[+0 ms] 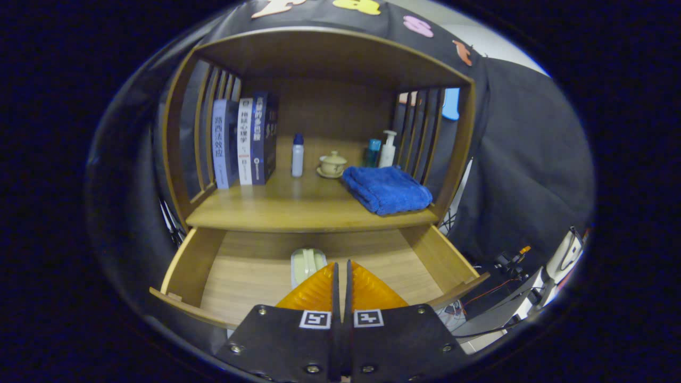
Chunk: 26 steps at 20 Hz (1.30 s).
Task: Pull open the drawer, take out the items inside it, and place them on the countertop above the cabinet.
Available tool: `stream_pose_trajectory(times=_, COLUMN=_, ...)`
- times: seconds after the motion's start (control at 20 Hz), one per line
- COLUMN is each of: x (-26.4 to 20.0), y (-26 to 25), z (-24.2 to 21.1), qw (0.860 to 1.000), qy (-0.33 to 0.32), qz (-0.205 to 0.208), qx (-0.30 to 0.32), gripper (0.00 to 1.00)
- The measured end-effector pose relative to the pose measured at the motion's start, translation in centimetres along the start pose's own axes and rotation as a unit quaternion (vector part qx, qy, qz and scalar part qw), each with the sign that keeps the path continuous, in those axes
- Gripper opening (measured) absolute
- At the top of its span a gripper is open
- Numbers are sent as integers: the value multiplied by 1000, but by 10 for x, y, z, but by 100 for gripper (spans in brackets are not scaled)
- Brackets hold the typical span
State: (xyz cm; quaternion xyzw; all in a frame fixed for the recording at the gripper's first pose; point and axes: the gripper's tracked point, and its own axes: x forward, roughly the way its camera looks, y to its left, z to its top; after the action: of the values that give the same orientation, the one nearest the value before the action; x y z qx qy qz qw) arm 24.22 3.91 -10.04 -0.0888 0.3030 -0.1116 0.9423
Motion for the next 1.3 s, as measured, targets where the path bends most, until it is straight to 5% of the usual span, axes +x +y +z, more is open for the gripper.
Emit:
stream_pose_trajectory(times=0.1, x=17, y=3, z=-2, qw=1000, qy=21, qz=-7, qx=-2, gripper=3)
stream_pose_trajectory(times=0.25, x=50, y=17, z=-6, qw=998, qy=59, qz=8, qx=24, gripper=36)
stream_pose_trajectory(times=0.65, x=121, y=47, z=-42, qw=990, qy=129, qz=36, qx=38, gripper=36)
stream_pose_trajectory(times=1.0, x=129, y=48, z=-52, qw=986, qy=165, qz=29, qx=16, gripper=36)
stream_pose_trajectory(times=1.05, x=131, y=49, z=-58, qw=987, qy=158, qz=32, qx=8, gripper=21)
stream_pose_trajectory(times=1.3, x=104, y=34, z=-59, qw=986, qy=161, qz=28, qx=-15, gripper=11)
